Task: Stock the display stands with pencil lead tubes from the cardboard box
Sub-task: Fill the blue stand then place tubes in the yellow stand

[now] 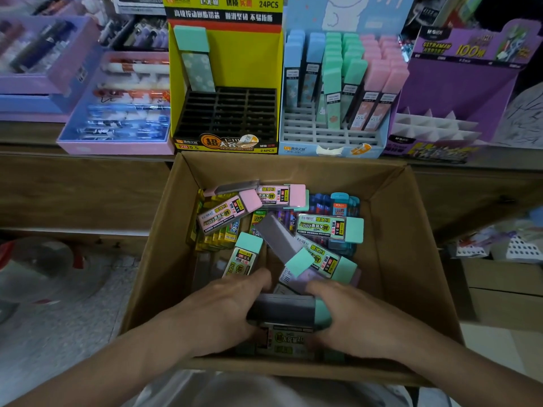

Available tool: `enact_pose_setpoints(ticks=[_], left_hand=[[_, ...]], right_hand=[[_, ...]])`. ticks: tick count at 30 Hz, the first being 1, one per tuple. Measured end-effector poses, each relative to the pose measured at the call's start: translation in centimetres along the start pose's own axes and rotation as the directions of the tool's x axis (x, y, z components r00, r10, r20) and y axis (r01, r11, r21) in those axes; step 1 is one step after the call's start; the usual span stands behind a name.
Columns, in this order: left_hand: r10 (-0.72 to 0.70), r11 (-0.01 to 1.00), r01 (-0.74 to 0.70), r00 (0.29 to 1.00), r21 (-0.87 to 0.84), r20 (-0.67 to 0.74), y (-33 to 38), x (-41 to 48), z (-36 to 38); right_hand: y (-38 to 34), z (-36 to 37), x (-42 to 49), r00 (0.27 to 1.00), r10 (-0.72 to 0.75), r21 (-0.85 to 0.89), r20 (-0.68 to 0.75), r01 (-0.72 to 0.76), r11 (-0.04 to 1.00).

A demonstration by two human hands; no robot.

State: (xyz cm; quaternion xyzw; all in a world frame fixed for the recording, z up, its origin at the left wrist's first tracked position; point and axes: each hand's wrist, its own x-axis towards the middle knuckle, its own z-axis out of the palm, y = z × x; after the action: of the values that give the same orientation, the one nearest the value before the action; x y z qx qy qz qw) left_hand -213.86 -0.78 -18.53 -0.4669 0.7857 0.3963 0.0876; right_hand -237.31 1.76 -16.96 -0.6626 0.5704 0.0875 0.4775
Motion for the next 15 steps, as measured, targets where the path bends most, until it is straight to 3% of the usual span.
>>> enact_pose_setpoints(ticks=[8,15], left_hand=[[0.003,0.999,0.000,0.996,-0.034,0.089,0.5,0.3,-0.7],[-0.067,0.996,0.073,0.993,-0.058,0.095,0.5,0.2,-1.5]], right_hand=[[-0.1,-0.3,0.5,0.999,0.050,0.047,0.007,-0.050,0.998],[-0.2,-1.4,0.4,0.997,0.054,0.277,-0.046,-0.039,0.960]])
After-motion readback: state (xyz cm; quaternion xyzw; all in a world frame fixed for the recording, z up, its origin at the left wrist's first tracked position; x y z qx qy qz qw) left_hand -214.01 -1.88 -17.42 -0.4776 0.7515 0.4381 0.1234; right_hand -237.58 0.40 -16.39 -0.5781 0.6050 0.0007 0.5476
